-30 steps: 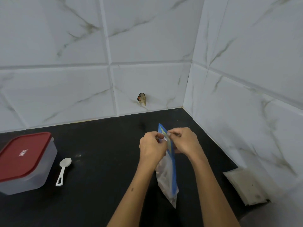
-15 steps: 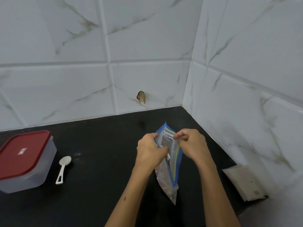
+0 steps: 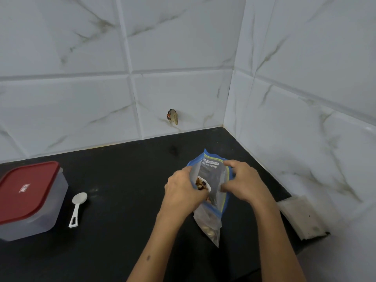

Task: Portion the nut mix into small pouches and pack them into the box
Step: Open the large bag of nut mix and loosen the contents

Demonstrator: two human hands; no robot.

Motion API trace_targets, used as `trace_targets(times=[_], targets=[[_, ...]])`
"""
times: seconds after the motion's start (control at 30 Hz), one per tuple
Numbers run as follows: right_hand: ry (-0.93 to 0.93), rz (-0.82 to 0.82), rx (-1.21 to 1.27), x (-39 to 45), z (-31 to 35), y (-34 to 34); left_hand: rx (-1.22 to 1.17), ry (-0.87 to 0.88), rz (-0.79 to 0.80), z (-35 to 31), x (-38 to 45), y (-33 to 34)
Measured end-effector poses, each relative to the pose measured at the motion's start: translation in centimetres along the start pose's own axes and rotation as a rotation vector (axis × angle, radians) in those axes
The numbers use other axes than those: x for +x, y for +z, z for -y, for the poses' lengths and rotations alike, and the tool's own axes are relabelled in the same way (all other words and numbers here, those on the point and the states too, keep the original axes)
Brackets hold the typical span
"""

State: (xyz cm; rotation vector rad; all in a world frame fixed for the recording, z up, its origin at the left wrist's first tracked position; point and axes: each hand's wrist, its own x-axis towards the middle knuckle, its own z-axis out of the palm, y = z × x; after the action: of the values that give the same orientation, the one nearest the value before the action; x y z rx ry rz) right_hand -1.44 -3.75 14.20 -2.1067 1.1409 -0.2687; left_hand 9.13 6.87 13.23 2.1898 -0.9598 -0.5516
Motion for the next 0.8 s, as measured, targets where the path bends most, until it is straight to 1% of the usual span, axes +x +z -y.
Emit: trace_targets(times=[0.07,0.13,0.27,0.4,0.47,0.57,0.7,0.73,0.8], targets=[[0.002,0.130,-0.008,-0.2,0.5,0.2,-0.004,-0.019,0.062,-0.2,-0.1,0.1],[0.016,0.198,-0.054,-0.4,0.7,0.2,-0.007,-0.021,0.079,0.0,-0.1,0.0],[0.022,0.113,-0.111,-0.4,0.5,-0.2,-0.003,-0.010,0.034,0.2,-0.4,-0.2],[-0.047,0.030,-0.073,-0.4,0.5,-0.3,-0.095,0.093,-0.113,0.2,-0.7,0.2],[-0.080,0.011,-0.019,-0.3,0.0,-0.5,-0.120,0.106,-0.159,0.2,-0.6,0.0],[-0.092,0.031,-0.025,0.1,-0.4,-0.2,-0.120,0.077,-0.140,0.6,-0.2,0.1],[-0.042,0.079,-0.032,1.0,-0.9,0.6,-0.131,-0.008,-0.075,1.4,0.4,0.2],[-0.046,0.064,-0.037,1.2,-0.9,0.5,-0.089,-0.019,-0.078,1.4,0.5,-0.1],[-0.083,-0.026,-0.029,1.7,-0.6,0.3,-0.010,-0.024,-0.126,1.3,1.0,-0.8]])
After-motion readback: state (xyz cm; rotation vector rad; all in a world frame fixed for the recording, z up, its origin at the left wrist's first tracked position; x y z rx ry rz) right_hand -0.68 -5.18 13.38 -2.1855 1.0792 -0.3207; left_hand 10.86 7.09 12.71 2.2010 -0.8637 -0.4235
